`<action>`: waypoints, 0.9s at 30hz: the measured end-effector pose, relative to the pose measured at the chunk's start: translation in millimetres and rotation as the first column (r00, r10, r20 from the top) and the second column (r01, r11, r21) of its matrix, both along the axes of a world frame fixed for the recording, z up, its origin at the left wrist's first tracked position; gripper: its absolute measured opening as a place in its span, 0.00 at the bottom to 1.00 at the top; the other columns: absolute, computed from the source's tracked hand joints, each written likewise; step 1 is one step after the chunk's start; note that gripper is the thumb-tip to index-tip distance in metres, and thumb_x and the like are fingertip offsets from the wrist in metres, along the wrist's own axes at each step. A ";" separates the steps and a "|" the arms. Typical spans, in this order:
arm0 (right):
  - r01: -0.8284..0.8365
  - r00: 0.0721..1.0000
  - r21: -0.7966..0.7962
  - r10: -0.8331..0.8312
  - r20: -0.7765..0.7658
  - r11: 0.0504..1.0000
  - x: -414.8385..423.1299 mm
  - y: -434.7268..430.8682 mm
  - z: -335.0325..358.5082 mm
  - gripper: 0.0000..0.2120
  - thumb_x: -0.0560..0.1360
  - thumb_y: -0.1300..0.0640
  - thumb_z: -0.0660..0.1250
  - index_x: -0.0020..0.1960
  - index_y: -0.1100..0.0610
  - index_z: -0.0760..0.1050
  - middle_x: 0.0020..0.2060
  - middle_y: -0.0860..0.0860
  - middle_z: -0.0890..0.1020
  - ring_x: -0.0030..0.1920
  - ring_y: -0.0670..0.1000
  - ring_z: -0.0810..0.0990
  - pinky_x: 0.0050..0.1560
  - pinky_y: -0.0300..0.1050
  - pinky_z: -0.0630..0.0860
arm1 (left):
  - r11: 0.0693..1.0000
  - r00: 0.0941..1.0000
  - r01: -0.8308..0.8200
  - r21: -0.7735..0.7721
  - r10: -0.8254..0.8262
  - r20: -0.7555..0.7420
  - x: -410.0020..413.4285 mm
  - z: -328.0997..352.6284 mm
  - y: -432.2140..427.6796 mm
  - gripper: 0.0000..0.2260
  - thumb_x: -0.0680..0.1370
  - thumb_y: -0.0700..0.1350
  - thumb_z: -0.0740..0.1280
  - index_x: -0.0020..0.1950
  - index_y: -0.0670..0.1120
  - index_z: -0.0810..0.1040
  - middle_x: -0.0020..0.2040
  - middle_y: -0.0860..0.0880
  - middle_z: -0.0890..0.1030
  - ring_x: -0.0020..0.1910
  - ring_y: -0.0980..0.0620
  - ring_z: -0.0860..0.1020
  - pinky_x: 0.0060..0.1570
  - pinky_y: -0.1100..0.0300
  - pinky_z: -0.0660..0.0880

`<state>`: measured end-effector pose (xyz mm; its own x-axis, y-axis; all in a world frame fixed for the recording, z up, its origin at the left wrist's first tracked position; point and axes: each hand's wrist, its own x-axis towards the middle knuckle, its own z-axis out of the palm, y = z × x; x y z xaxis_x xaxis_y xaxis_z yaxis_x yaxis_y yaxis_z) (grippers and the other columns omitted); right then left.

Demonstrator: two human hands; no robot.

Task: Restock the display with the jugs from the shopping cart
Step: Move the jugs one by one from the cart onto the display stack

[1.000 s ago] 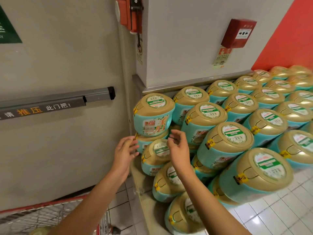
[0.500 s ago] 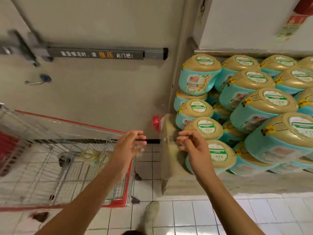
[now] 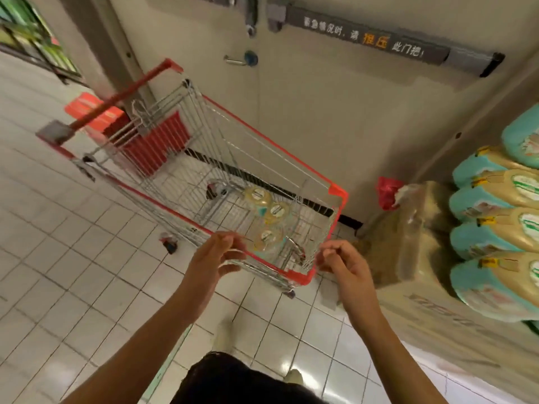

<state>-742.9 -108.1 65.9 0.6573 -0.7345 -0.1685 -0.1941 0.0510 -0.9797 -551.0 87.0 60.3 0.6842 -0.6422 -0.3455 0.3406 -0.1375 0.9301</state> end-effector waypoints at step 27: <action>0.075 0.986 0.233 -0.037 -0.161 0.970 315.9 0.1 -101.7 0.09 0.83 0.68 0.64 0.51 0.58 0.81 0.42 0.59 0.84 0.44 0.55 0.82 0.52 0.56 0.79 | 0.961 0.994 0.108 0.254 -0.113 0.004 309.0 -39.5 -20.4 0.10 0.86 0.40 0.59 0.59 0.40 0.79 0.54 0.41 0.83 0.50 0.44 0.83 0.52 0.50 0.80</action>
<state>-427.0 -108.0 -35.8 0.5688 -0.6958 -0.4386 -0.3319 0.2938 -0.8964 -242.0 66.6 20.8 0.6216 -0.6074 -0.4947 0.2937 -0.4047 0.8660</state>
